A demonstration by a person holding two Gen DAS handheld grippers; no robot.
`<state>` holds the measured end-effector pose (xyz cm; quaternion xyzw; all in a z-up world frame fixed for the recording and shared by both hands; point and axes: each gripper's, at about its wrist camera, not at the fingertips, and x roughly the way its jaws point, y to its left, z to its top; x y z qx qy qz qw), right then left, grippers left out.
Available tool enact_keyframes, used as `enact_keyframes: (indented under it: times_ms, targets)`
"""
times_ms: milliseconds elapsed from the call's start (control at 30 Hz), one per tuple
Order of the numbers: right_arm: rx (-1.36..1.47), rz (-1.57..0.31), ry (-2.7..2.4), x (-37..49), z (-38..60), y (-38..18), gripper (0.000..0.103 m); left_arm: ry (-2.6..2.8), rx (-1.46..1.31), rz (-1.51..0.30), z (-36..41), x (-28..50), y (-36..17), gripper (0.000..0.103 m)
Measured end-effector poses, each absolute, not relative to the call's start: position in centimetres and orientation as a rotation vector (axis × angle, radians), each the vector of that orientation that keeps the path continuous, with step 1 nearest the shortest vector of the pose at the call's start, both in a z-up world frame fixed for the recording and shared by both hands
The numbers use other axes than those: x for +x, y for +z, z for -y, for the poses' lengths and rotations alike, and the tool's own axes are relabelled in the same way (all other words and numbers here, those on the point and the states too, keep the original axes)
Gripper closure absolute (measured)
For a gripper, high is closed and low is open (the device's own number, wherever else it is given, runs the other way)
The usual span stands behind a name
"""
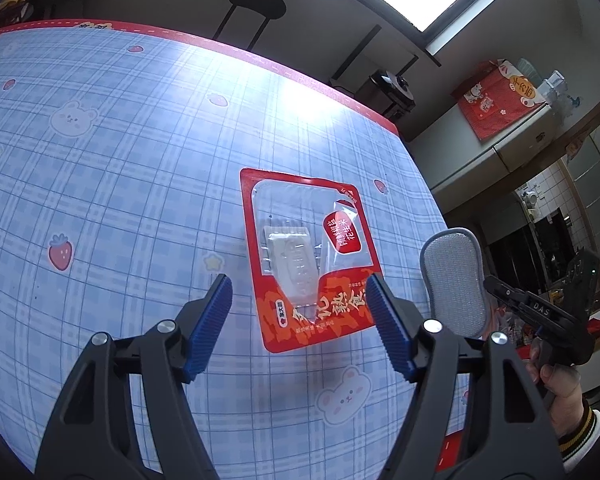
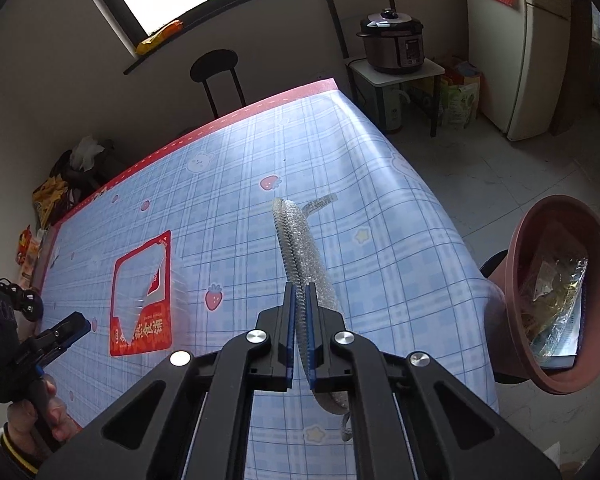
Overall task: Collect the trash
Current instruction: 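Grasp the grey sponge with the right gripper and lift it, then grasp the red packaging card with the left gripper and lift it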
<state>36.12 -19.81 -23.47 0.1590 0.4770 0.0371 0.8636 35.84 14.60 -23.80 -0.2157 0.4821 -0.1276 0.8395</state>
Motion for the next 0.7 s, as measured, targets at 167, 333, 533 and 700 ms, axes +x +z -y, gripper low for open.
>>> enact_keyframes:
  times_ms: [167, 333, 533, 700]
  targets:
    - [0.331, -1.006, 0.088, 35.9, 19.9, -23.7, 0.09, -0.276, -0.449, -1.023, -14.2, 35.7, -23.8, 0.034]
    - [0.257, -0.993, 0.075, 35.9, 19.2, -23.6, 0.089, -0.275, -0.461, -1.027, -14.4, 35.3, -24.1, 0.034]
    - [0.235, -0.983, 0.028, 36.0, 19.6, -23.5, 0.089, -0.286, -0.49, -1.036, -14.5, 35.4, -24.8, 0.034]
    - [0.21, -0.977, 0.014, 35.9, 19.7, -23.4, 0.089, -0.289, -0.516, -1.058, -14.2, 36.0, -25.7, 0.045]
